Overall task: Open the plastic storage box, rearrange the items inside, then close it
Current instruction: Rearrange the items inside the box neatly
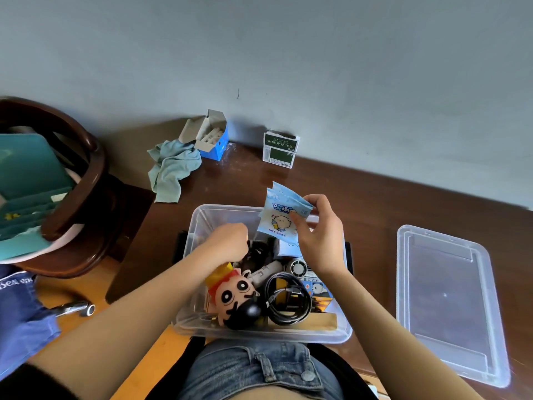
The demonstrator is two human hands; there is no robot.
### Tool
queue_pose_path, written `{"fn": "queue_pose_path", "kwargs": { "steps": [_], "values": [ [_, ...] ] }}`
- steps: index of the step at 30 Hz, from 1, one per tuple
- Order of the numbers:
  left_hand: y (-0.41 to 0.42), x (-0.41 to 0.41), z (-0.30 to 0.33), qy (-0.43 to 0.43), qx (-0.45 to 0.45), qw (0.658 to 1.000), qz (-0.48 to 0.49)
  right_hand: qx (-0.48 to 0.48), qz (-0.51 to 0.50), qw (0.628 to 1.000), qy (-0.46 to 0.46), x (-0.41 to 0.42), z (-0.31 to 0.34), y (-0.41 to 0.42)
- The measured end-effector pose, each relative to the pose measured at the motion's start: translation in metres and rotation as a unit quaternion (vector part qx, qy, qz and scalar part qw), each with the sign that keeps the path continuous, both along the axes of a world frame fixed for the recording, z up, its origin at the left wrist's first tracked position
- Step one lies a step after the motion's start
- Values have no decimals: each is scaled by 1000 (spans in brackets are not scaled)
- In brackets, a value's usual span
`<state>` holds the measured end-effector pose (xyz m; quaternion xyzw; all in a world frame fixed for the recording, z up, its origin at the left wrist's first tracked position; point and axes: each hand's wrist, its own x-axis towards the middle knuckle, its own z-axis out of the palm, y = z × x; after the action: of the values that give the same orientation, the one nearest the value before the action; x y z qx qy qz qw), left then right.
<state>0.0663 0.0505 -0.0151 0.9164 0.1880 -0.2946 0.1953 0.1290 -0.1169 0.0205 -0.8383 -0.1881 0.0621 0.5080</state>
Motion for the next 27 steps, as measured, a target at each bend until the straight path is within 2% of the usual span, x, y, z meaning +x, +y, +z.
{"fn": "queue_pose_path", "kwargs": {
  "steps": [2, 4, 7, 12, 15, 18, 22, 27],
  "values": [
    [6, 10, -9, 75, -6, 996, -40, -6, 1, 1000, -4, 0, -1, 1],
    [10, 19, -20, 105, -36, 991, -73, -9, 6, 1000, -1, 0, -1, 1],
    [7, 23, -31, 107, -47, 987, -110, -8, 2, 1000, 2, 1, -3, -3],
    [5, 14, -39, 83, 5, 988, -133, -13, -4, 1000, 7, 2, -6, -9],
    [13, 11, -28, 90, 39, 977, -191, -10, -2, 1000, 1, 3, -5, -11],
    [17, 0, -15, 60, 43, 975, -211, -7, 6, 1000, -8, 3, -3, -8],
    [16, -18, 0, 10, -1, 978, -206, -28, 70, 997, -19, -2, 2, 5],
    [9, -34, 11, 0, -88, 979, -183, -171, 206, 956, -121, -14, -11, 29]
  ]
}}
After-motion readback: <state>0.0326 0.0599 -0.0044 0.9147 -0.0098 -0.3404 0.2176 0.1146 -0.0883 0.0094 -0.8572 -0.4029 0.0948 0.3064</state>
